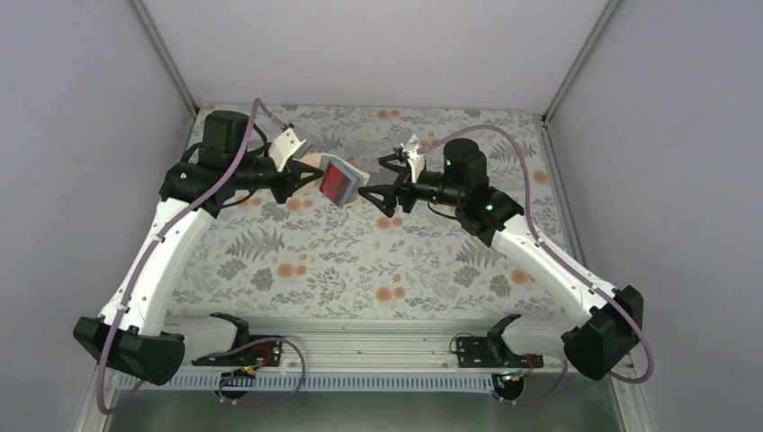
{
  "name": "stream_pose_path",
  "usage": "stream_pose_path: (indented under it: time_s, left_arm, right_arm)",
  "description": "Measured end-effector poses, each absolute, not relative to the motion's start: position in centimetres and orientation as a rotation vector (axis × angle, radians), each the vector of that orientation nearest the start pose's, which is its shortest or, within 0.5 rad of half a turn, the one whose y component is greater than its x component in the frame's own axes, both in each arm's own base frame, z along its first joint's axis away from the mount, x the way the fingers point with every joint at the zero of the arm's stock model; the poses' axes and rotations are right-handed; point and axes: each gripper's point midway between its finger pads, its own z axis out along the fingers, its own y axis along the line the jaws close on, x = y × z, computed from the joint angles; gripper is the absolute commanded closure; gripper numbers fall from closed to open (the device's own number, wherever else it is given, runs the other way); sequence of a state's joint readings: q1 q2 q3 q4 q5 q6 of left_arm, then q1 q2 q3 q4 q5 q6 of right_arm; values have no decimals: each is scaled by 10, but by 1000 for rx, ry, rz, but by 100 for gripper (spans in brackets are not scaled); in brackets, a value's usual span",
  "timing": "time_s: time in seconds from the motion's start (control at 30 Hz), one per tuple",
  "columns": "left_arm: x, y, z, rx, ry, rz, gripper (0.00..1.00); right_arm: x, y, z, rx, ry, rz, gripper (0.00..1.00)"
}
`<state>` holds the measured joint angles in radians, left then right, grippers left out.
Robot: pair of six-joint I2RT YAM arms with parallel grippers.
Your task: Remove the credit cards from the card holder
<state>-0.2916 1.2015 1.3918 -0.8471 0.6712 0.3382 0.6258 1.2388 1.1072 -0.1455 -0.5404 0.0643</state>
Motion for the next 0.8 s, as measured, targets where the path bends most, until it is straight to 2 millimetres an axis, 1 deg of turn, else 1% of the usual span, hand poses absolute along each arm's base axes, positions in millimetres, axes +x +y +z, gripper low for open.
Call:
stream_pose_path:
  time_s: [0.17, 0.3, 0.37, 0.47, 0.57, 0.6, 0.63, 0.67, 0.73, 0.77, 0.8]
  left_arm:
    - [263, -201, 345, 1050, 1858, -801, 98]
    - [260, -202, 346, 1054, 1854, -822, 98]
    - [261, -201, 346, 1052, 1854, -821, 98]
    - [260, -201, 347, 1053, 1851, -831, 97]
    - [257, -203, 348, 1064, 1841, -856, 98]
    - [255, -204, 348, 1070, 1837, -868, 98]
    - [253, -204, 348, 1074, 1836, -878, 98]
    - [252, -204, 348, 1079, 1833, -886, 98]
    - [251, -204, 348, 1080, 1834, -890, 97]
    - [252, -203, 348, 1077, 1836, -887, 95]
    - [253, -202, 348, 1073, 1837, -885, 85]
  right_arm:
    - [253, 313, 333, -1001, 1617, 1055, 1]
    - [236, 319, 339, -1087, 1541, 1124, 1]
    - [228, 323, 341, -1119, 1513, 1141, 7]
    - [223, 329, 346, -1130, 1480, 1156, 33]
    - [226, 335, 349, -1113, 1473, 1154, 70]
    - [229, 336, 348, -1100, 1482, 1155, 81]
    - [233, 338, 347, -1089, 1491, 1153, 89]
    - [235, 339, 345, -1082, 1500, 1150, 95]
    - [238, 340, 342, -1075, 1509, 1146, 96]
    - [238, 340, 342, -1072, 1513, 1147, 96]
    - [239, 340, 342, -1068, 1515, 1145, 96]
